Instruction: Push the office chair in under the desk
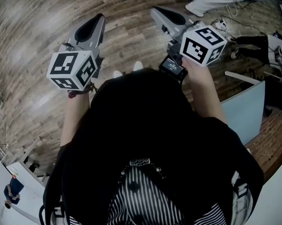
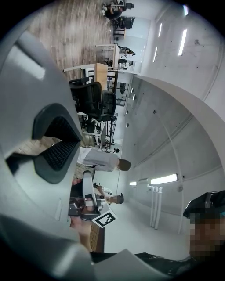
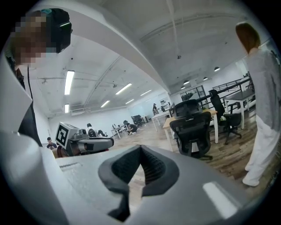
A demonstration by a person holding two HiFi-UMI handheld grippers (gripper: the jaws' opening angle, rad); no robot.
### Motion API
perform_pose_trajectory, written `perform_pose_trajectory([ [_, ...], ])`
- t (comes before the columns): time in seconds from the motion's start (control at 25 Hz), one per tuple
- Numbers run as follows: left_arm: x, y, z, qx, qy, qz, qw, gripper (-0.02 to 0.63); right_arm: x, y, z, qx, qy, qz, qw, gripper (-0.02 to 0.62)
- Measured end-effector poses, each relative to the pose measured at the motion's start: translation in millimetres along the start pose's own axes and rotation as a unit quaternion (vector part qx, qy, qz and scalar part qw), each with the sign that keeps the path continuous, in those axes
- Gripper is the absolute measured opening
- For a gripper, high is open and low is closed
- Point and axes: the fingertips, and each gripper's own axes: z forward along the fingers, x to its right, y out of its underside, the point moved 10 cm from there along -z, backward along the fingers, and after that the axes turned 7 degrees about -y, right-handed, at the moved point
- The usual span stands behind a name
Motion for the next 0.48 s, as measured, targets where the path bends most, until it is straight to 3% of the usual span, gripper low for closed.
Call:
perform_pose_trajectory([
  [0.48,36.2,2.6,38.1,-0.025,-0.005,0.015,0.9996,0.002,52.6,7.9,-35.4,0.014,0.0,0.024,1.0,0.0],
])
